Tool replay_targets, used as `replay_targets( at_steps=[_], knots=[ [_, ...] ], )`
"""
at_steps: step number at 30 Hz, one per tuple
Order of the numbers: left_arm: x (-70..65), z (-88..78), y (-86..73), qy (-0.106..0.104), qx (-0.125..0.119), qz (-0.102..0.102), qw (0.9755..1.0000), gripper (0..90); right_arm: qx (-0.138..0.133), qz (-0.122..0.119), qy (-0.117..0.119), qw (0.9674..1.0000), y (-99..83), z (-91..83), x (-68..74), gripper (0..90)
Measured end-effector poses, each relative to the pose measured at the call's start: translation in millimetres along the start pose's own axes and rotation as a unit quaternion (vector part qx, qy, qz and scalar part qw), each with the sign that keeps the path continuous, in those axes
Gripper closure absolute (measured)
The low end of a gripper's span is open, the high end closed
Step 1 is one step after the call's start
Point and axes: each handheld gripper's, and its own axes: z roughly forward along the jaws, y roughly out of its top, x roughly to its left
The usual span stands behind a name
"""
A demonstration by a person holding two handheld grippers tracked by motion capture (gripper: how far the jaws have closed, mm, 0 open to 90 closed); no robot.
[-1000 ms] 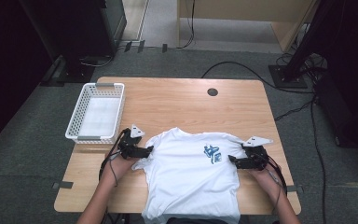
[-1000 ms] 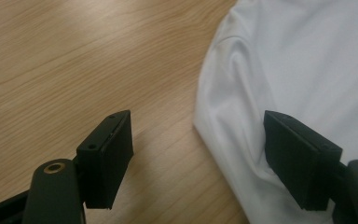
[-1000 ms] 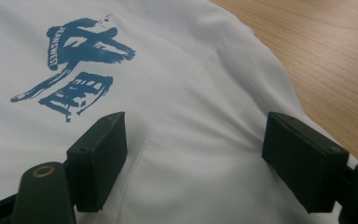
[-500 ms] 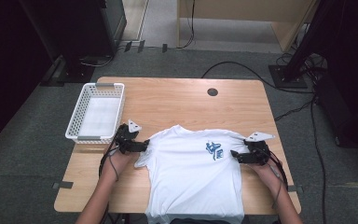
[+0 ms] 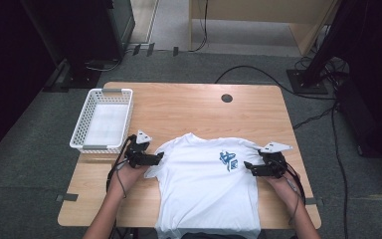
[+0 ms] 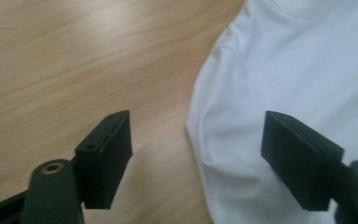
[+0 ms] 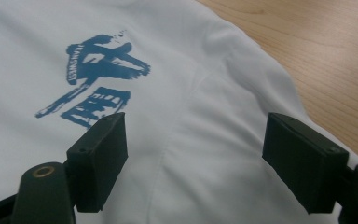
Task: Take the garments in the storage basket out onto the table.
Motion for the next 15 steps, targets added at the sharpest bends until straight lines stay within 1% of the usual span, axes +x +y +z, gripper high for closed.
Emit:
replay_targets(
  at_steps=[2, 4, 6, 9, 10, 11, 13, 15],
  knots=[
    [-4.7, 0.4, -3.2, -0.004, 0.004, 0.008, 1.0, 22.2, -0.002, -0.001, 0.004, 1.0, -0.3, -1.5, 4.7, 22.4],
    [-8.0, 0.0, -6.0, -0.008, 0.002, 0.008, 0.9999, 22.2, -0.002, -0.003, 0.008, 1.0, -1.4, -2.1, 9.8, 22.3],
    [-10.3, -0.5, -9.3, -0.013, 0.007, 0.009, 0.9998, 22.2, -0.002, -0.006, 0.014, 0.9999, -2.9, -2.3, 14.4, 22.2],
    [-11.4, -0.1, -14.8, -0.013, 0.016, 0.019, 0.9996, 22.1, 0.007, -0.014, 0.017, 0.9997, -6.3, 0.1, 19.5, 22.2],
    [-10.2, 0.1, -16.2, -0.011, 0.02, 0.022, 0.9995, 22.1, 0.011, -0.017, 0.016, 0.9997, -7.6, 1.2, 19.7, 21.8],
    [-8.1, 0.2, -17.5, -0.01, 0.022, 0.023, 0.9994, 22.1, 0.008, -0.018, 0.015, 0.9997, -8.4, 1.3, 19.5, 21.9],
    [-2.2, -0.2, -19.2, -0.01, 0.021, 0.014, 0.9996, 22.1, 0.01, -0.014, 0.013, 0.9998, -8.6, 0.4, 17.8, 22.0],
    [3.8, -0.9, -20.3, -0.002, 0.019, 0.008, 0.9998, 22.1, 0.008, -0.013, 0.011, 0.9998, -9.6, -0.2, 15.4, 22.0]
  ],
)
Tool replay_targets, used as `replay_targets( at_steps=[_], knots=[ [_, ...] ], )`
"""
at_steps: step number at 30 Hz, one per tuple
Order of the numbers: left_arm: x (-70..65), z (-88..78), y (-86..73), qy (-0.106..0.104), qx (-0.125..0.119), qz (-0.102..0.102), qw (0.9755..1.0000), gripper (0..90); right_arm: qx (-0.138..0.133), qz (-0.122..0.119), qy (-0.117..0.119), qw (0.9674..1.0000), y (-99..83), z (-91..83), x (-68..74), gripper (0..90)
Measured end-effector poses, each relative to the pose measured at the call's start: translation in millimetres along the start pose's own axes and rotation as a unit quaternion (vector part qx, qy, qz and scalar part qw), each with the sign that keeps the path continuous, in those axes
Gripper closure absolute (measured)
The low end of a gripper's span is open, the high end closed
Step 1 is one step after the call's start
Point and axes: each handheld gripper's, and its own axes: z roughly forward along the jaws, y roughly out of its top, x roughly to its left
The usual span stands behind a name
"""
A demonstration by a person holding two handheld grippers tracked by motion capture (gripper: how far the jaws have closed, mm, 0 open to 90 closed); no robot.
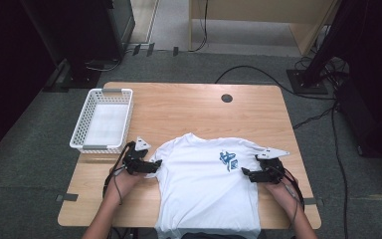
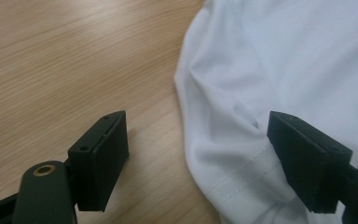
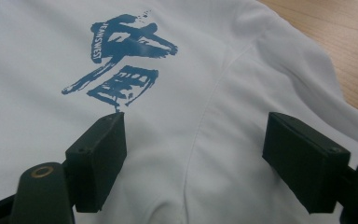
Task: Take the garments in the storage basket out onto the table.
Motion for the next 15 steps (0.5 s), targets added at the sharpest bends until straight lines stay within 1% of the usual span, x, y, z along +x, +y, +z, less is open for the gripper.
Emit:
replay_targets(
  at_steps=[1, 3, 5, 13, 15],
  knots=[
    [2.9, -0.1, -0.6, 0.004, 0.0, -0.001, 1.0, 22.1, -0.001, 0.001, 0.0, 1.0, -0.7, -0.4, -0.9, 21.9],
    [8.4, 0.2, -1.2, 0.007, -0.005, -0.009, 0.9999, 22.0, -0.002, 0.002, -0.002, 1.0, -1.6, -1.1, -3.1, 22.0],
    [10.6, 1.2, -1.0, 0.009, -0.008, -0.011, 0.9999, 21.9, -0.004, 0.003, -0.005, 1.0, -2.4, -1.5, -5.8, 21.9],
    [13.8, 5.7, 5.3, 0.011, -0.005, -0.006, 0.9999, 21.9, -0.011, 0.019, -0.014, 0.9997, -5.6, -3.9, -19.1, 22.2],
    [15.4, 6.7, 7.6, 0.015, -0.005, -0.002, 0.9999, 21.9, -0.012, 0.019, -0.015, 0.9996, -5.8, -4.1, -21.8, 22.4]
  ],
)
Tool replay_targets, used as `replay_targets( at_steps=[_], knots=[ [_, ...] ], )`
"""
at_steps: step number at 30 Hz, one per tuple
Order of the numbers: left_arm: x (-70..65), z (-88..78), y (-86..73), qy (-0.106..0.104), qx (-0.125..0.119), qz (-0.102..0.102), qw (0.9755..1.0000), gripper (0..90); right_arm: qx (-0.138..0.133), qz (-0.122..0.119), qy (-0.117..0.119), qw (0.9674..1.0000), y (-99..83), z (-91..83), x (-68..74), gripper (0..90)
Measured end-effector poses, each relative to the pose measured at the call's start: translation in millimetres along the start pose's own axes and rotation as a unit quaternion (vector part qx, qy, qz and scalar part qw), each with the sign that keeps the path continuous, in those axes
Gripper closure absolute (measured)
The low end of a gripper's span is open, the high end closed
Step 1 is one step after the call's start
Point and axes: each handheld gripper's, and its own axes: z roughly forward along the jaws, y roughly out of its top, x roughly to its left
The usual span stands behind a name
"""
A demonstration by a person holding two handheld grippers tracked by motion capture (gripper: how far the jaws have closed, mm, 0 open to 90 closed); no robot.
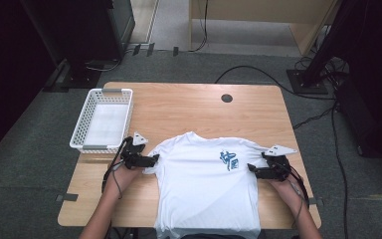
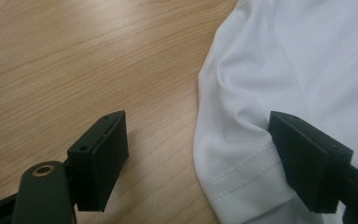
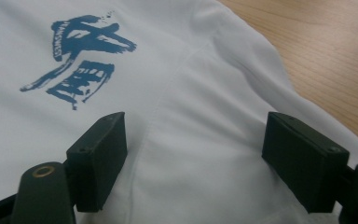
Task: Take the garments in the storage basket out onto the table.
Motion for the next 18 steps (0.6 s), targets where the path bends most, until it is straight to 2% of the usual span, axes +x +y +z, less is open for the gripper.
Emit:
replay_targets(
  at_steps=[9, 15, 18],
  knots=[
    [7.1, 3.0, 6.5, 0.034, 0.007, -0.015, 0.9993, 21.9, 0.003, 0.001, -0.006, 1.0, 2.1, 1.2, -6.5, 22.5],
    [4.5, -0.6, 16.6, 0.025, -0.013, -0.024, 0.9993, 22.0, 0.008, 0.003, -0.009, 0.9999, 5.8, 3.9, -9.2, 22.3],
    [0.1, -1.1, 21.3, 0.019, -0.016, -0.018, 0.9995, 21.9, 0.009, 0.003, -0.01, 0.9999, 6.3, 4.3, -9.0, 22.2]
  ],
)
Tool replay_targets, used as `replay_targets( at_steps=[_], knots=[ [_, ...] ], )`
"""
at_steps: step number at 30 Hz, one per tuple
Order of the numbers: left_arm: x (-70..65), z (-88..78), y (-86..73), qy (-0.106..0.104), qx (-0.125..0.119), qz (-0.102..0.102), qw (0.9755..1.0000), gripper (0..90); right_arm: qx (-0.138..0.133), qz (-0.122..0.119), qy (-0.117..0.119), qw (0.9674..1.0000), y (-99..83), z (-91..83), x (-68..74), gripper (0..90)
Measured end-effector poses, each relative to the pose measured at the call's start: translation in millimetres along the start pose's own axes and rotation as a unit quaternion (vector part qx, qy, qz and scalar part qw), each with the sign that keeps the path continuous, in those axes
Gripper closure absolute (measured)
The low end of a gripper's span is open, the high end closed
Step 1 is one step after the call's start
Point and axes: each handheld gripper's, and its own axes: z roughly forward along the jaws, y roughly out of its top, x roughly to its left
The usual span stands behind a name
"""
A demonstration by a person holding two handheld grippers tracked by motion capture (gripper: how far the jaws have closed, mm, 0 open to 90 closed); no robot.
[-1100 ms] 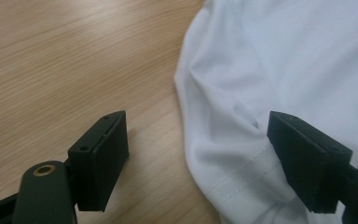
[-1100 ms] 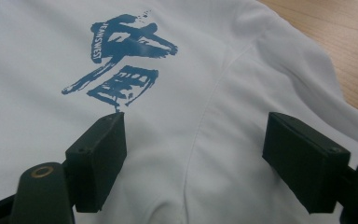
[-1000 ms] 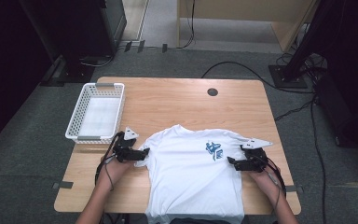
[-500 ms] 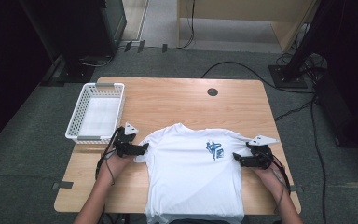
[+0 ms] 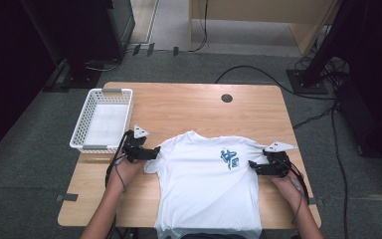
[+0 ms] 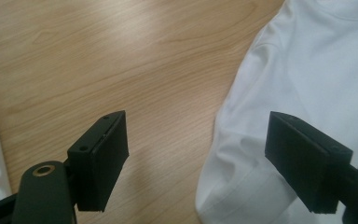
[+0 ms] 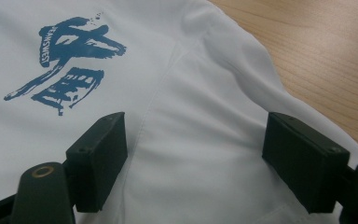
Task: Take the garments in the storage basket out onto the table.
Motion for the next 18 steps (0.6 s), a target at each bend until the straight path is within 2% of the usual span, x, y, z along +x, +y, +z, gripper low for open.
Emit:
replay_targets(
  at_steps=[6, 12, 18],
  knots=[
    [-9.4, 0.1, 4.8, -0.017, -0.006, -0.004, 0.9998, 21.9, 0.008, 0.002, 0.0, 1.0, 2.6, -0.7, 1.4, 22.5],
    [-22.2, -3.7, 9.3, -0.033, -0.017, -0.003, 0.9993, 22.0, -0.003, 0.007, 0.003, 1.0, 9.8, -4.2, 4.7, 22.7],
    [-39.6, -4.3, 4.4, -0.051, -0.026, 0.006, 0.9984, 21.9, -0.005, 0.007, 0.005, 0.9999, 8.3, -0.7, 10.6, 22.7]
  ],
)
